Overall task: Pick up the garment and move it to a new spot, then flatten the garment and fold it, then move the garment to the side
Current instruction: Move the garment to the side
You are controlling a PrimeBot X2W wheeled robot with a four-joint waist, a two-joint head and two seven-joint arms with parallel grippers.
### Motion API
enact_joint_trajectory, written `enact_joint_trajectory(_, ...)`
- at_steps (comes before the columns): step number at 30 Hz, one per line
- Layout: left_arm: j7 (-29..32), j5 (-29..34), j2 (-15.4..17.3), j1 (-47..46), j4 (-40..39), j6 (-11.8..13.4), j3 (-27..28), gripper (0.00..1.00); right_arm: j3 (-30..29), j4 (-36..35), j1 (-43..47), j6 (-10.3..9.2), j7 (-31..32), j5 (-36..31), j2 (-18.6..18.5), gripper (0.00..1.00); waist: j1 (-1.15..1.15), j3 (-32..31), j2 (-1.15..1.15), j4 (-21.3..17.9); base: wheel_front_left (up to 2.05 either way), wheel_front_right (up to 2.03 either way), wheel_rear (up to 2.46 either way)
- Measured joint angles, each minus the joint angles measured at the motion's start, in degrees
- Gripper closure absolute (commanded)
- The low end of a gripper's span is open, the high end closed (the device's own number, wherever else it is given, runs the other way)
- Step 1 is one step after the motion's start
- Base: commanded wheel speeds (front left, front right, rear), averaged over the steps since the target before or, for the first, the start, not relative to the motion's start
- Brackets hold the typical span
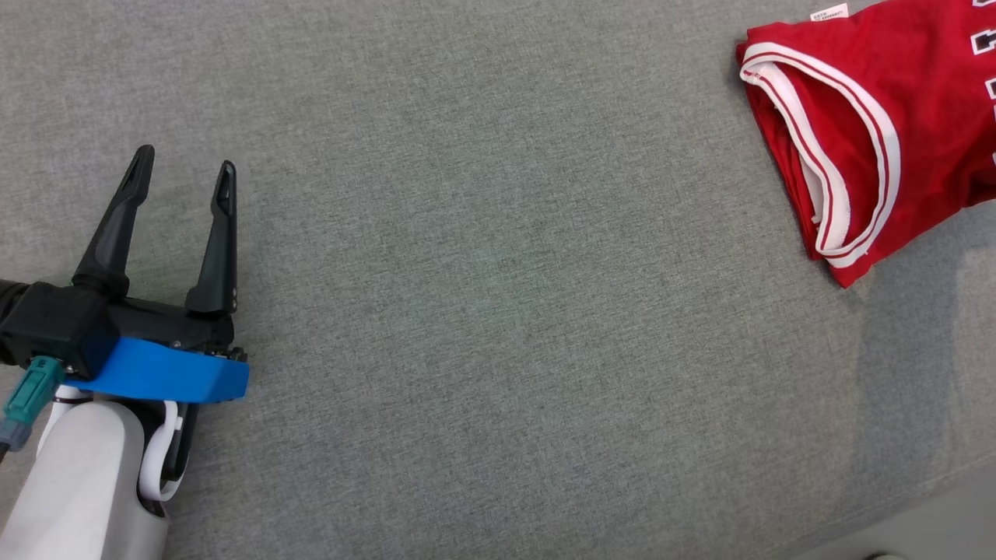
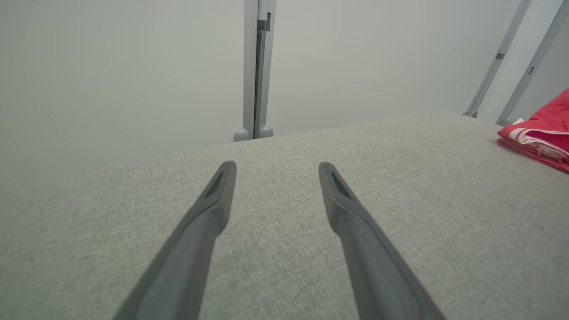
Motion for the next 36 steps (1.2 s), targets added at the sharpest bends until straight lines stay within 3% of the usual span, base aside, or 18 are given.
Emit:
enact_joint_trajectory(1, 0.01, -0.02, 0.00, 0.14, -0.01, 0.11, -0.02, 0.00, -0.35, 0.64, -0.05, 0.00, -0.62, -0.52, 0.46, 0.00, 0.00, -0.13, 0.00, 0.15, 0.00, 0.00, 0.00)
enact_joint_trajectory(10, -0.92, -1.23, -1.60, 1.53, 2.43, 0.36, -0.76, 0.00, -2.23, 4.36, -0.14, 0.00, -7.47, -2.16, 2.80, 0.00, 0.00, -4.76, 0.00, 2.60, 0.00, 0.00, 0.00)
enact_joint_trajectory(15, -2.23, -2.25, -3.54, 3.91, 5.54, 0.65, -0.85, 0.00, -4.33, 2.26, 4.52, -0.02, -10.93, -0.11, 5.91, 0.00, -0.02, -10.59, 0.00, 5.43, 0.00, 0.00, 0.00)
enact_joint_trajectory(21, -2.99, -3.49, -6.06, 8.36, 8.12, 1.10, -0.14, 0.00, -13.13, -9.11, 17.72, -0.03, -15.88, 5.93, 13.45, 0.00, -0.03, -18.54, 0.00, 9.02, 0.00, 0.00, 0.00)
enact_joint_trajectory(25, -3.07, -3.78, -7.23, 10.42, 9.14, 1.10, 0.38, 0.00, -15.89, -16.06, 27.46, -0.03, -16.35, 6.09, 17.90, 0.00, -0.03, -21.73, 0.00, 10.65, 0.00, 0.00, 0.00)
enact_joint_trajectory(26, -3.13, -3.90, -7.65, 11.59, 9.73, 1.02, 0.67, 0.00, -18.46, -20.56, 32.54, -0.03, -16.69, 6.30, 20.89, 0.00, -0.03, -23.31, 0.00, 11.64, 0.00, 0.00, 0.00)
enact_joint_trajectory(28, -3.14, -3.82, -8.17, 12.20, 9.75, 0.96, 1.18, 0.00, -20.48, -25.04, 37.07, -0.03, -16.89, 5.59, 23.31, 0.00, -0.02, -24.26, 0.00, 12.76, 0.00, 0.00, 0.00)
enact_joint_trajectory(32, -3.14, -3.53, -9.66, 14.88, 10.15, 0.60, 2.16, 0.00, -21.67, -30.88, 44.86, -0.03, -15.64, 4.30, 28.91, 0.00, -0.02, -26.29, 0.00, 14.83, 0.00, 0.00, 0.00)
enact_joint_trajectory(36, -3.14, -3.43, -10.72, 16.68, 10.83, 0.15, 3.46, 0.00, -20.28, -34.14, 49.15, -0.03, -14.74, 3.81, 30.99, 0.00, -0.02, -27.94, 0.00, 16.04, 0.00, 0.00, 0.00)
